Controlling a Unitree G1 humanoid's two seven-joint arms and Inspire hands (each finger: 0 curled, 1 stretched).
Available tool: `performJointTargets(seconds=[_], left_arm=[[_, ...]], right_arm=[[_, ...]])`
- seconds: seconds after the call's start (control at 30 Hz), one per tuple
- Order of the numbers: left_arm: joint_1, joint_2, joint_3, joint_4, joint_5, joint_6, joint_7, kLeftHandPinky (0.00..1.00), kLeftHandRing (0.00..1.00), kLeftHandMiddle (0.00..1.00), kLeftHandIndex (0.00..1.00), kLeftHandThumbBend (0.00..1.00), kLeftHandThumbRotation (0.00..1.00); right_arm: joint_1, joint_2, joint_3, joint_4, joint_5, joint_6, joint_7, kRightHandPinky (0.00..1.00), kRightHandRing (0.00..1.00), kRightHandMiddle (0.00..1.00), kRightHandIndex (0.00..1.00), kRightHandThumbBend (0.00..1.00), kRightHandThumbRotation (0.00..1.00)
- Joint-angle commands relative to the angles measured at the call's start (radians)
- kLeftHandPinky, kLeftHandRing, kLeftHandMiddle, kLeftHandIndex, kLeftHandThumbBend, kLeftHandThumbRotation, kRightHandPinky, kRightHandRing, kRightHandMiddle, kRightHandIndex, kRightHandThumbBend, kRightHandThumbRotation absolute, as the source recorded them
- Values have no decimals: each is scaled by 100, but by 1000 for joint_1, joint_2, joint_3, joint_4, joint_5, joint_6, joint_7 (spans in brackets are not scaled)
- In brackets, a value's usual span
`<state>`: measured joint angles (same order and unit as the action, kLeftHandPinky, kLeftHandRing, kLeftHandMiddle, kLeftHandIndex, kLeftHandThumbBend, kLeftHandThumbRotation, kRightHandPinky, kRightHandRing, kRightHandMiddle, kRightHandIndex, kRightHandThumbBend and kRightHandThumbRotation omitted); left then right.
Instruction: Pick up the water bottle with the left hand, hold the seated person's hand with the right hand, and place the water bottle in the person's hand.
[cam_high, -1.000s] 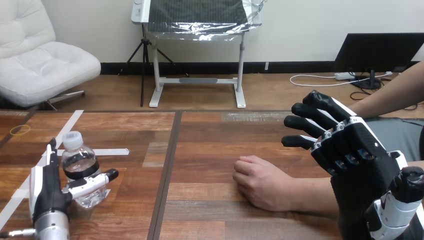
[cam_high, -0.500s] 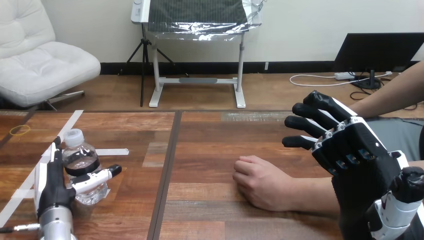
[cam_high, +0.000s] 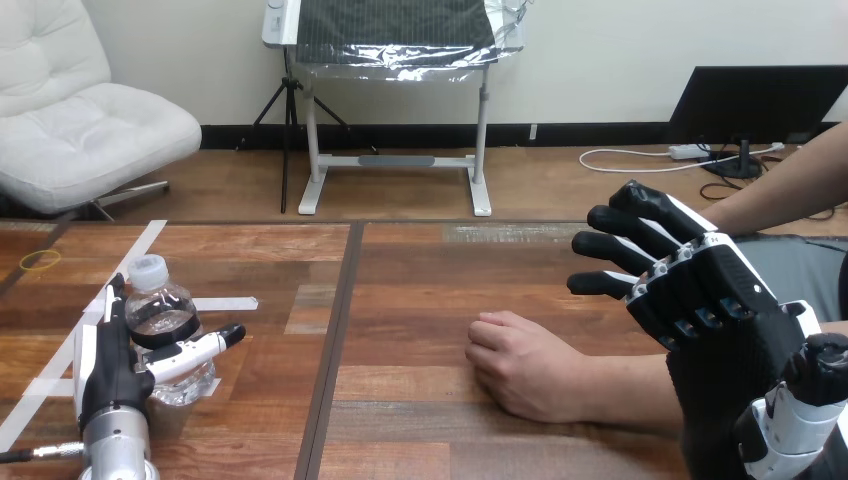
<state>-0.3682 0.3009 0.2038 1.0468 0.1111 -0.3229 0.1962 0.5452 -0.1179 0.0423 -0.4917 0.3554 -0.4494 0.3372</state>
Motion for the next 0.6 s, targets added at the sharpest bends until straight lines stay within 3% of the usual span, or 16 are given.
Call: performJointTargets(seconds=[0.0,0.33,0.57], left_arm=[[-99,19,-4,19,-16,-15,-13,88,99,100,100,100,14],[-124,15,4,31,-46,6,-29,94,100,100,100,100,15],[-141,9,26,41,-98,18,-73,99,100,100,100,100,16]], right_arm=[[-56,-3,-7,-6,11,-1,5,66,76,79,80,96,96],[-56,-1,-7,-8,11,1,4,65,76,79,79,97,96],[-57,-1,-9,-5,5,-3,4,65,76,79,79,96,96]])
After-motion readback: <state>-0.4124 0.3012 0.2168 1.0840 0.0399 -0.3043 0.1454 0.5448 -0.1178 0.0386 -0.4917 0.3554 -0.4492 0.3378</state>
